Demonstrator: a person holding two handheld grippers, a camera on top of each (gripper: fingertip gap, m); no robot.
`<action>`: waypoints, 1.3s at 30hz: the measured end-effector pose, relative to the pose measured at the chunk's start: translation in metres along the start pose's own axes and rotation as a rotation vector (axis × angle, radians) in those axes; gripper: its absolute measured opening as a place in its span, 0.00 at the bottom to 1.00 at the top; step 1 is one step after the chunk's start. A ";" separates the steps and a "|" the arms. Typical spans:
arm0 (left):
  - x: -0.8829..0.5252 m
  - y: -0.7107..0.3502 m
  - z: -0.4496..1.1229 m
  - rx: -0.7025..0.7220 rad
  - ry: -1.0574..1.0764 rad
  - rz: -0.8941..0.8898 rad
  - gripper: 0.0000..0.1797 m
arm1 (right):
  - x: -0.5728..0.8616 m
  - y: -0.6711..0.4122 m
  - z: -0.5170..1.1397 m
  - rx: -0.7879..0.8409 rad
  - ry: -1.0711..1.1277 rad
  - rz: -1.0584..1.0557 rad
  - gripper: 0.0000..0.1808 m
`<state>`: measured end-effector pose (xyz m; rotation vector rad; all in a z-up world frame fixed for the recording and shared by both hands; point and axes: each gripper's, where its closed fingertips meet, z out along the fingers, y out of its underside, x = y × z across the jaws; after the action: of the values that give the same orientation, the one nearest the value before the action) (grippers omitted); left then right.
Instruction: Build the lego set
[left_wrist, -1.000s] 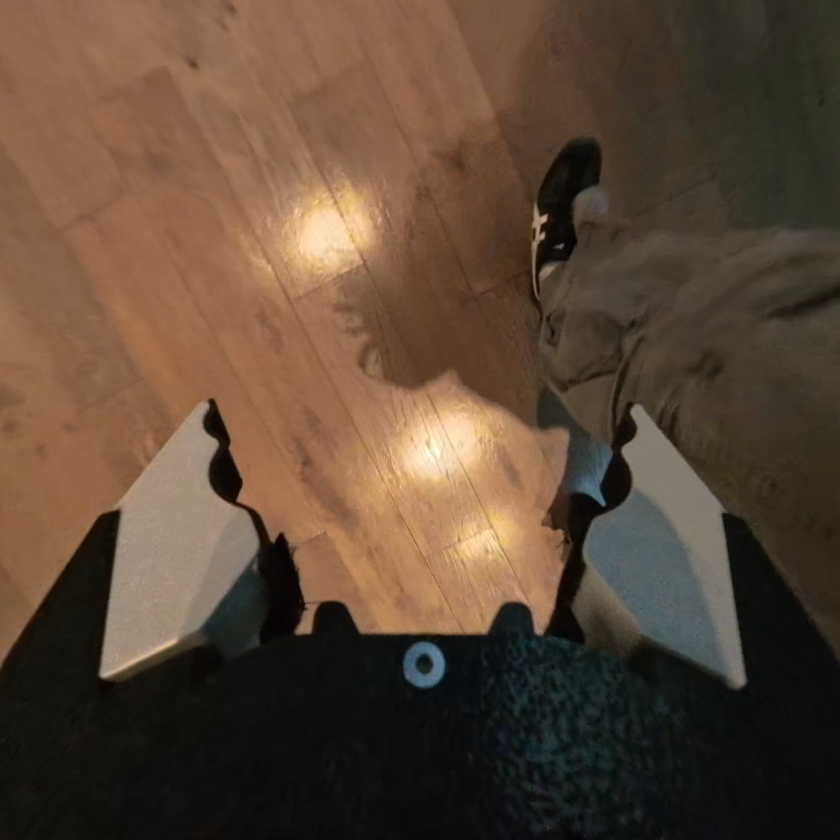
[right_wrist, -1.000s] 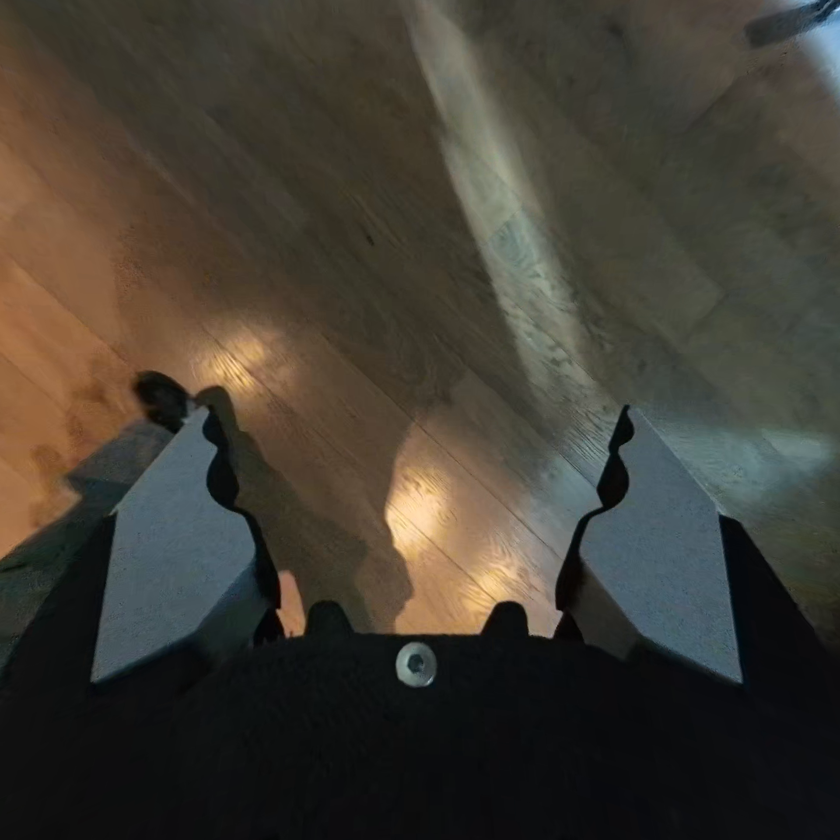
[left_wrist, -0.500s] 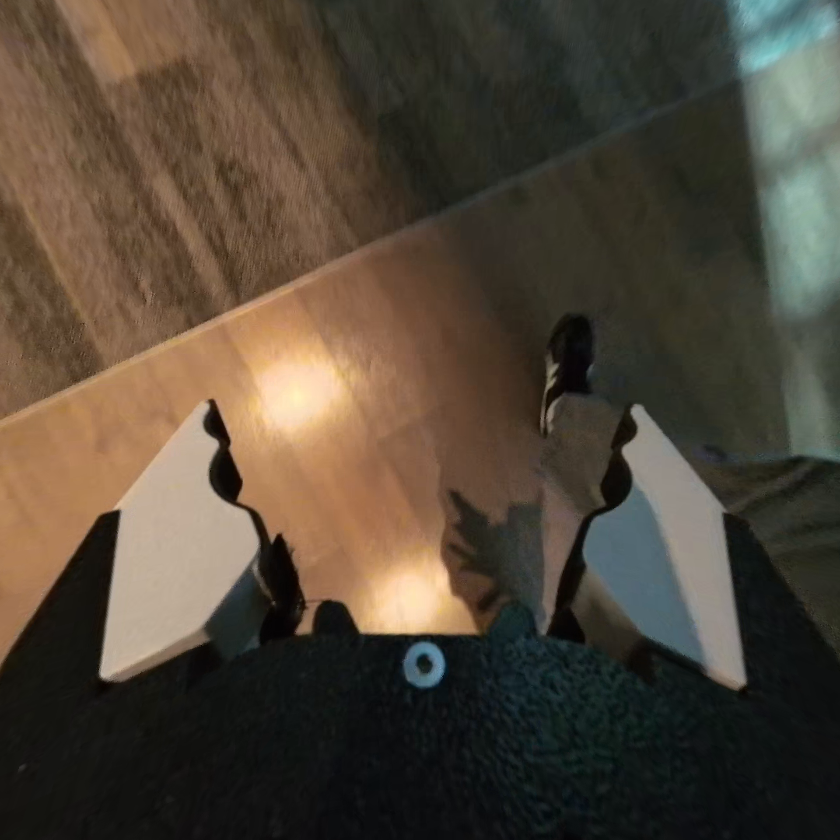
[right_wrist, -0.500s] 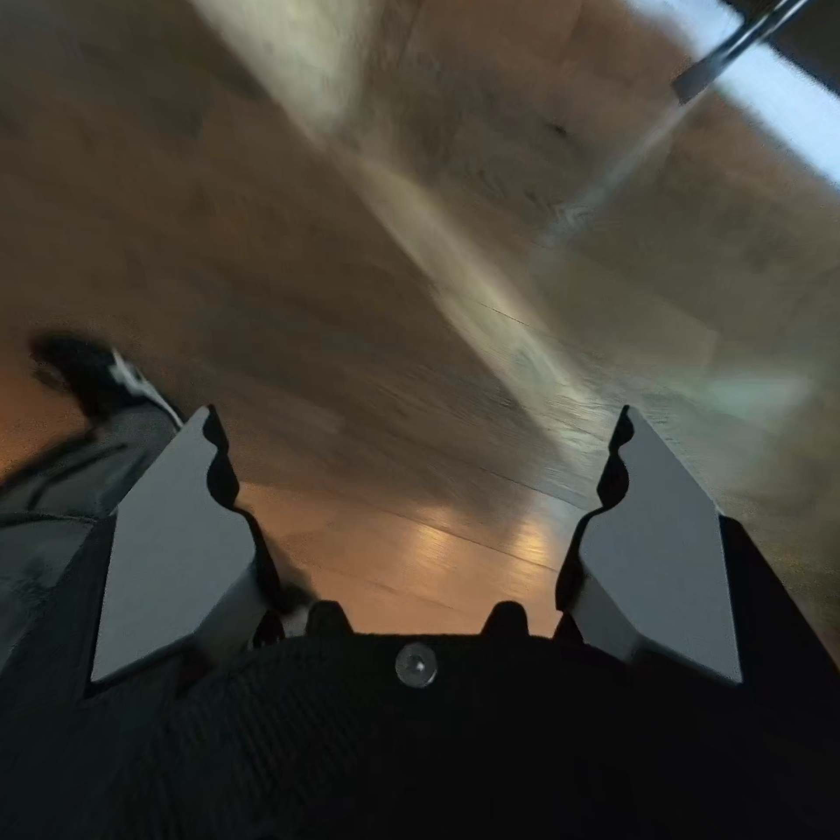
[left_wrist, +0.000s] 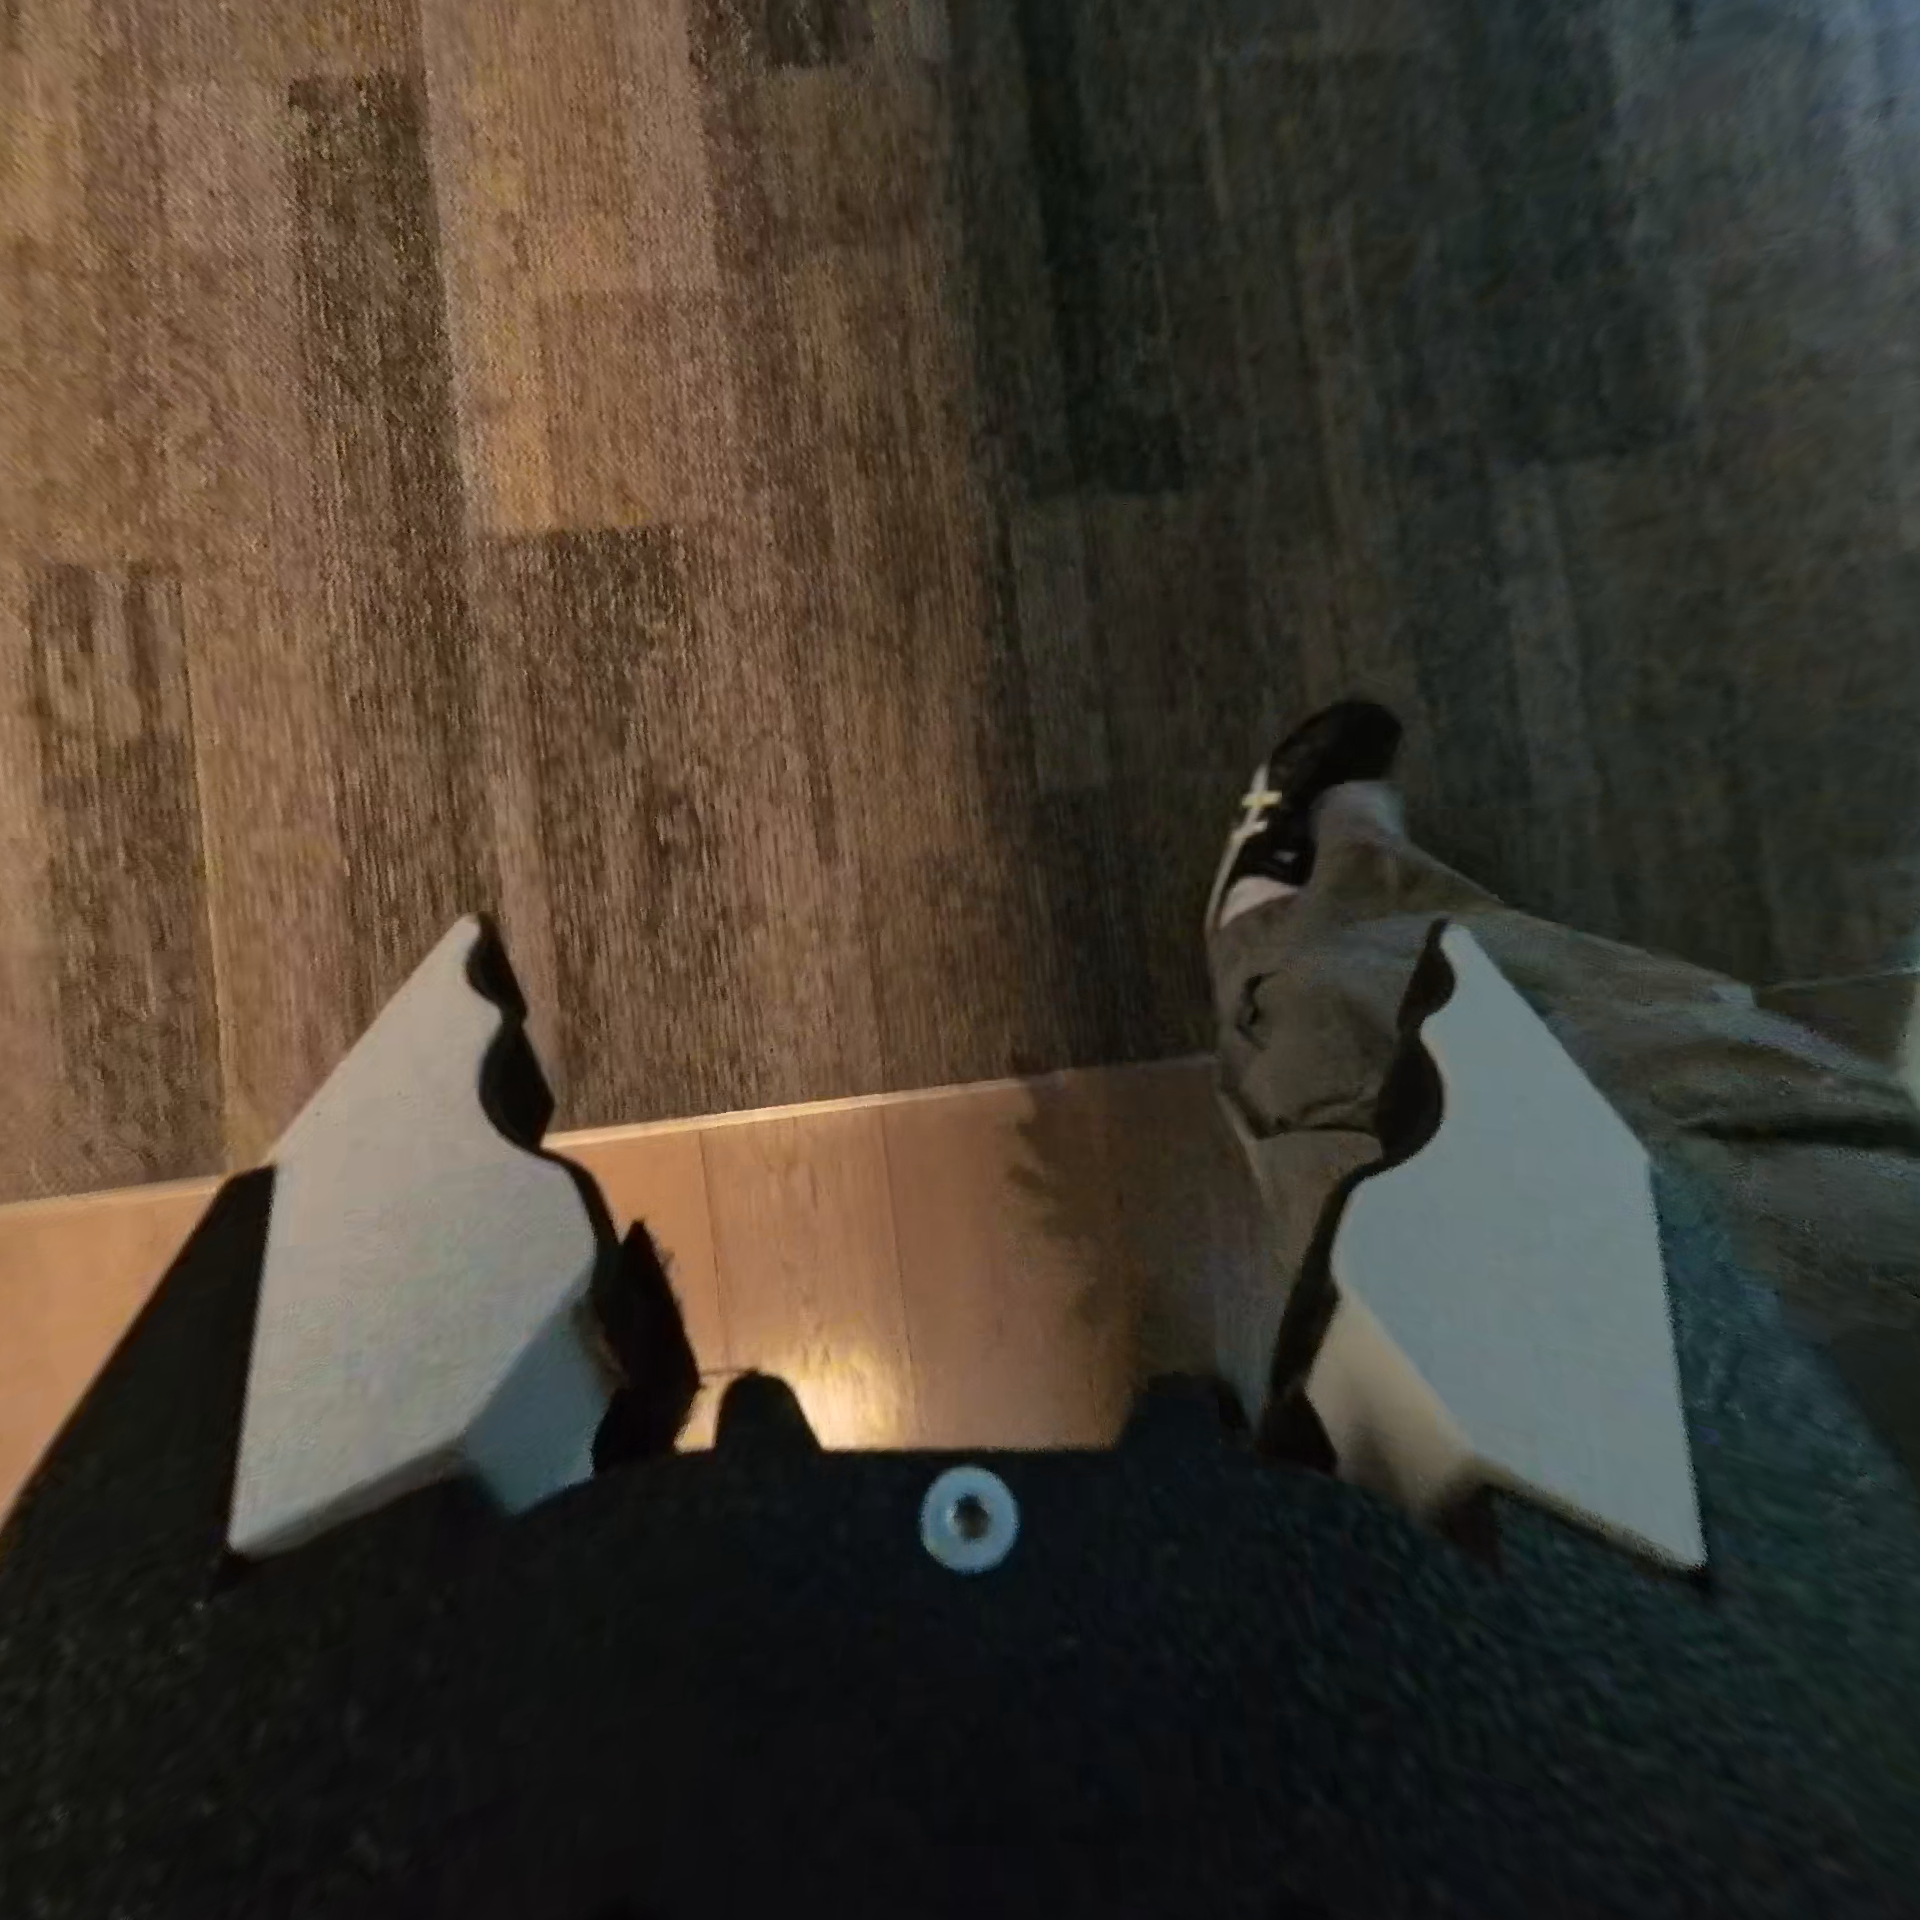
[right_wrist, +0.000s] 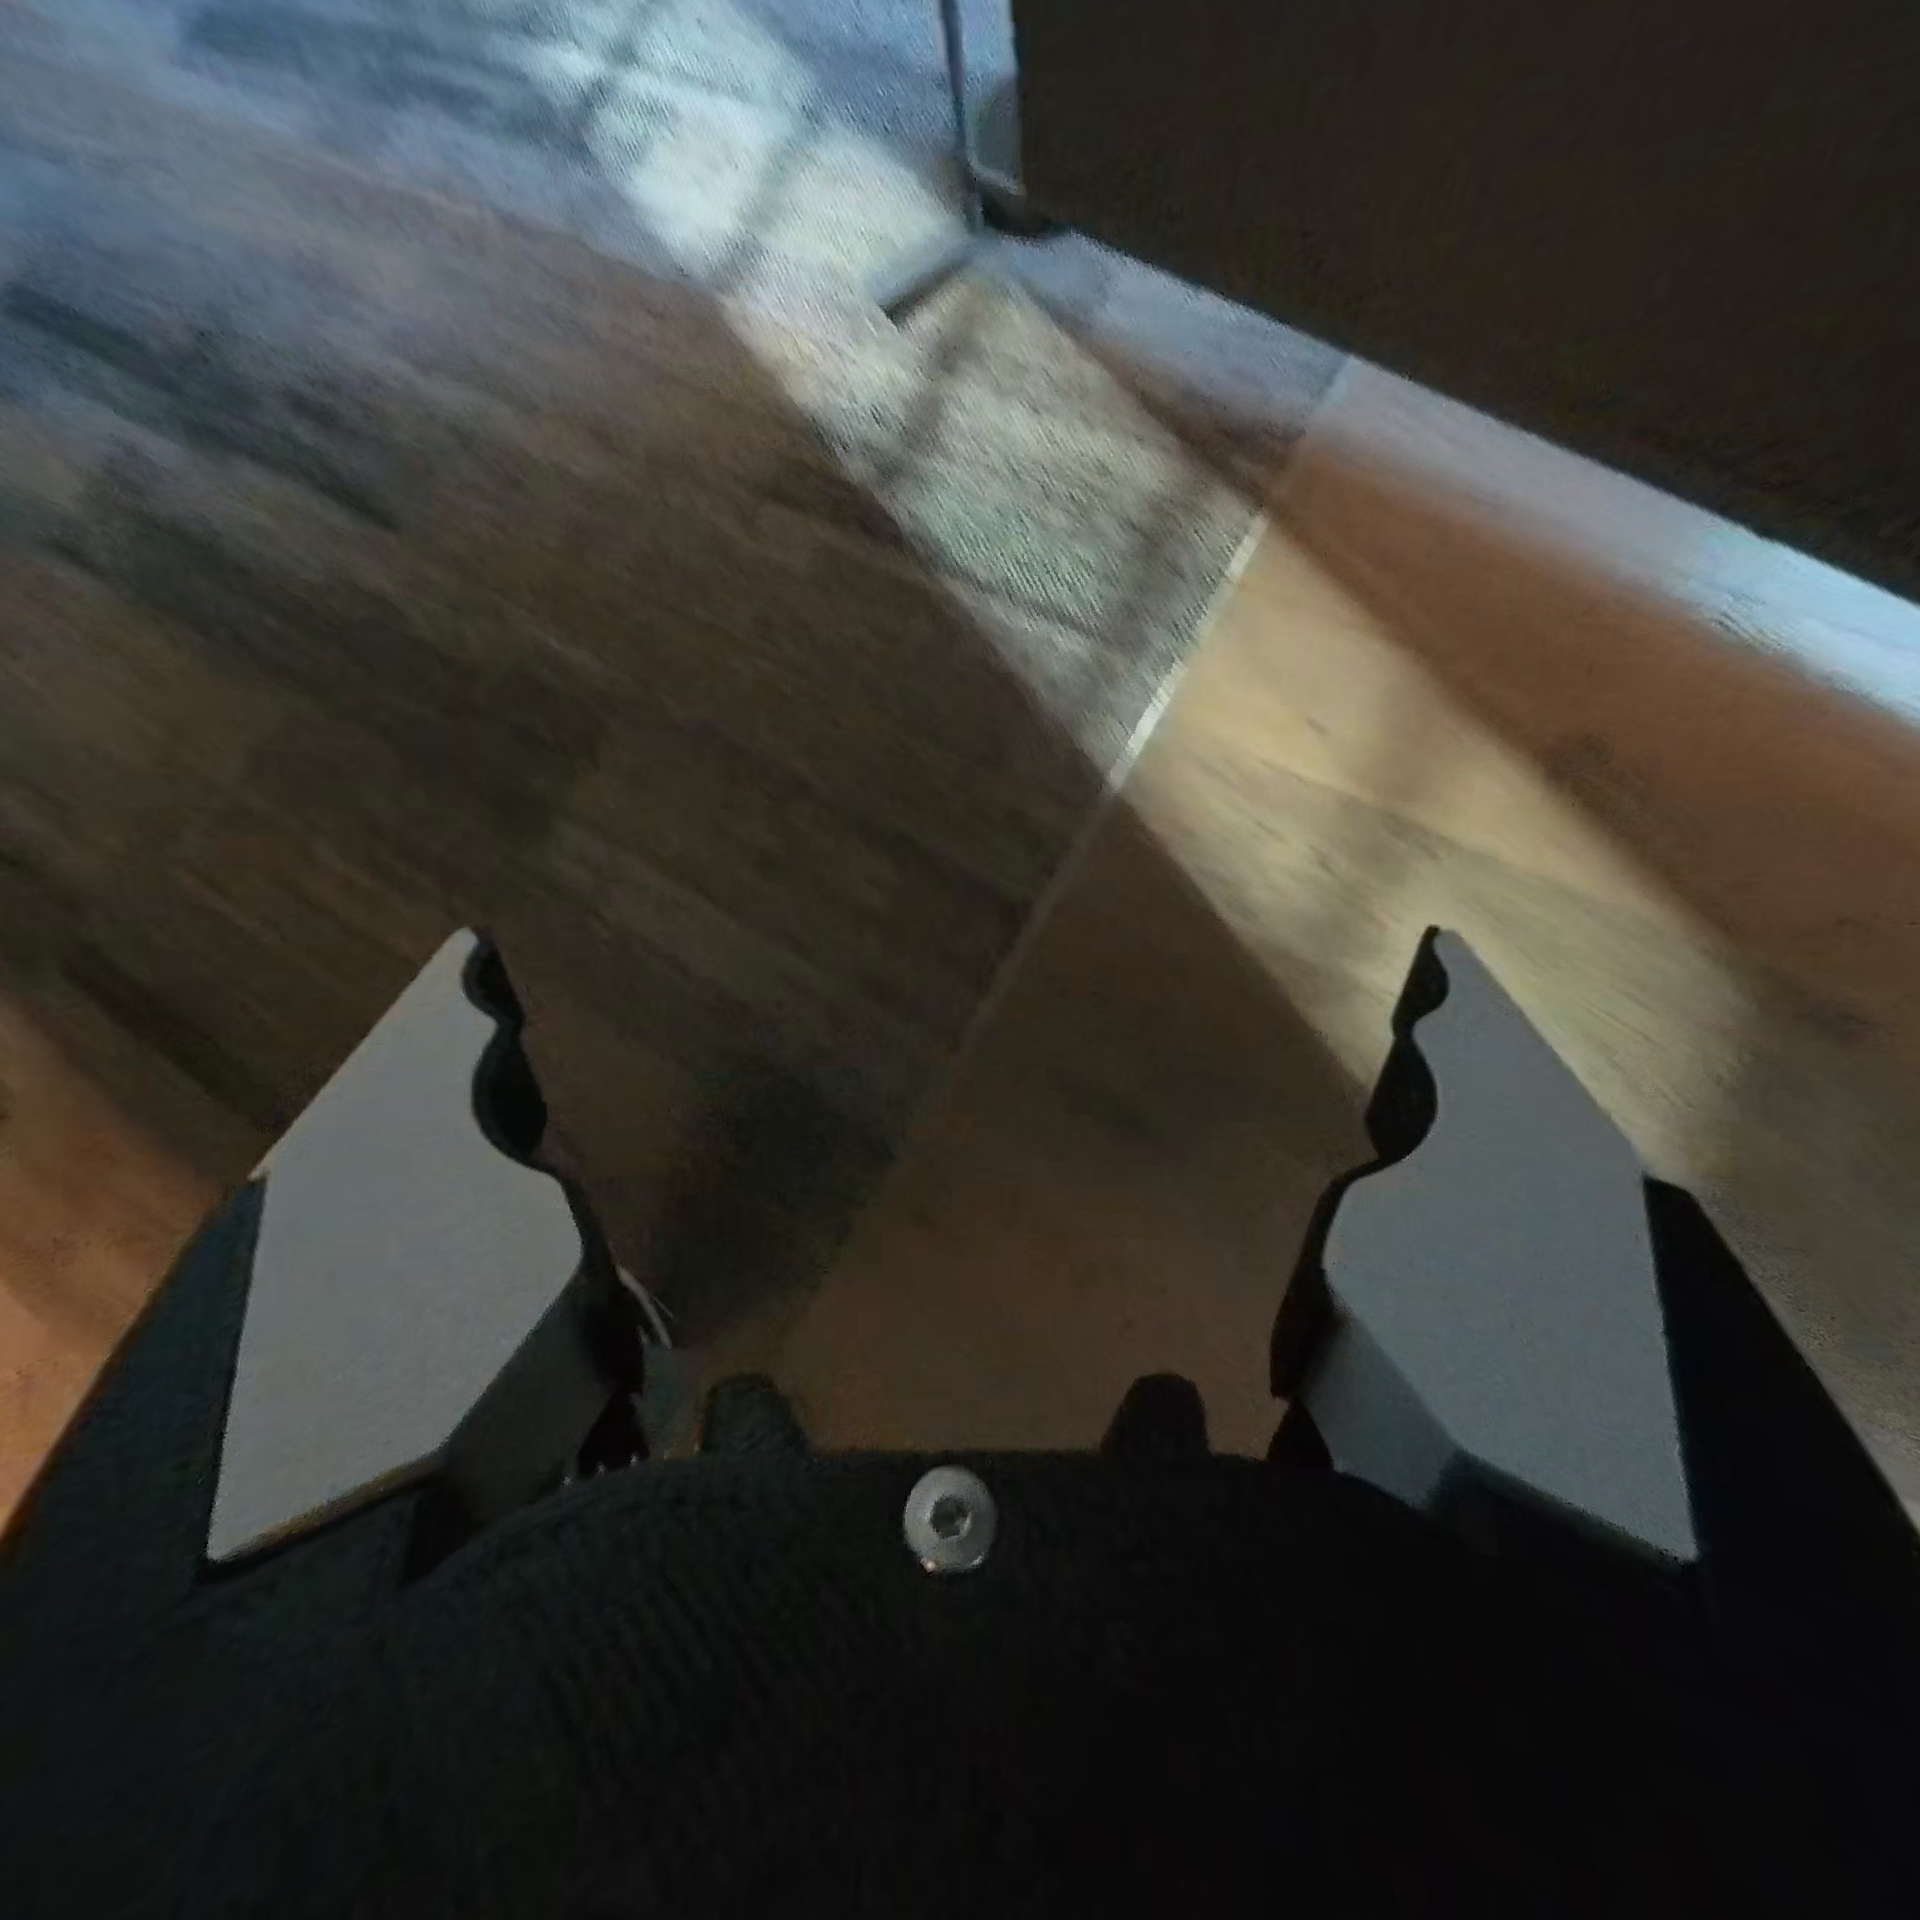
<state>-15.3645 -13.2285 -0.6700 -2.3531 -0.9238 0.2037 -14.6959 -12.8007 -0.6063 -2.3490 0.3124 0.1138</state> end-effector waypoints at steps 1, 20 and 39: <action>0.008 -0.028 0.025 -0.020 -0.005 0.041 0.88 | -0.023 -0.021 0.026 0.017 0.001 0.007 0.89; 0.609 -0.641 0.479 0.007 0.364 0.510 0.89 | -0.116 -0.248 0.368 -0.303 0.422 0.185 0.89; 1.148 -0.976 0.794 -0.116 0.371 0.780 0.89 | -0.246 -0.843 0.856 -0.013 0.212 -0.062 0.88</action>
<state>-15.3366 -11.5256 -0.6638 -2.6208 0.1872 0.0095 -14.7078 -11.5744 -0.6036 -2.3850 0.3413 -0.1645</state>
